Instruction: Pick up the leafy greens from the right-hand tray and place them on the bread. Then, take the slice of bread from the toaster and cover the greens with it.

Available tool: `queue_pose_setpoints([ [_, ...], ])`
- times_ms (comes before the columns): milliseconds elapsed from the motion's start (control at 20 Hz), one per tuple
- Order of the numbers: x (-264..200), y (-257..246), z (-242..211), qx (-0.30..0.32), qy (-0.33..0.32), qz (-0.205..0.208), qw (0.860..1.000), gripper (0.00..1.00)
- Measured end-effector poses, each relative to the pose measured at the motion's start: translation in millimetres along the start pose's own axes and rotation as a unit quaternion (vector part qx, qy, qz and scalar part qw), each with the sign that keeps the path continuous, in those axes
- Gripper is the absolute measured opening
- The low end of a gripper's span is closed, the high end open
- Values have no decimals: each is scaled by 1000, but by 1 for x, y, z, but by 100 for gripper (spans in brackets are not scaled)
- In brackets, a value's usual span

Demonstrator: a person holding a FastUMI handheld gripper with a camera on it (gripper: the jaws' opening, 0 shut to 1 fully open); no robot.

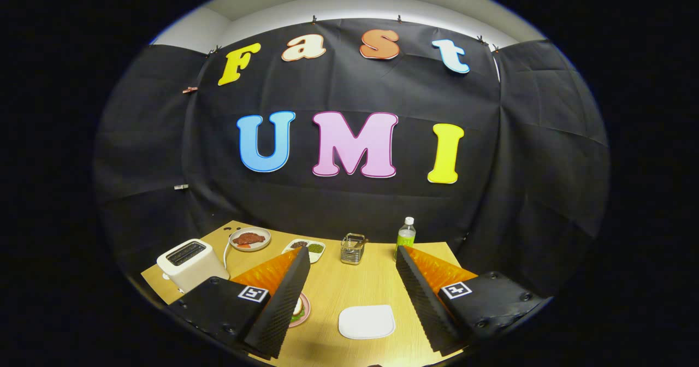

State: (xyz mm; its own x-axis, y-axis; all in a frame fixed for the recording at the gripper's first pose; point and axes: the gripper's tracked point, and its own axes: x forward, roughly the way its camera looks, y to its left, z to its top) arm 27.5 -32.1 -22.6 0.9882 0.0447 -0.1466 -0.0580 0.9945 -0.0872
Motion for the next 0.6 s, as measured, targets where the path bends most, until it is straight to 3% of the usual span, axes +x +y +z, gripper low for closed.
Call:
queue_pose_setpoints([
  [600, 21, 12, -12, 6, 26, 37, 999, 98],
])
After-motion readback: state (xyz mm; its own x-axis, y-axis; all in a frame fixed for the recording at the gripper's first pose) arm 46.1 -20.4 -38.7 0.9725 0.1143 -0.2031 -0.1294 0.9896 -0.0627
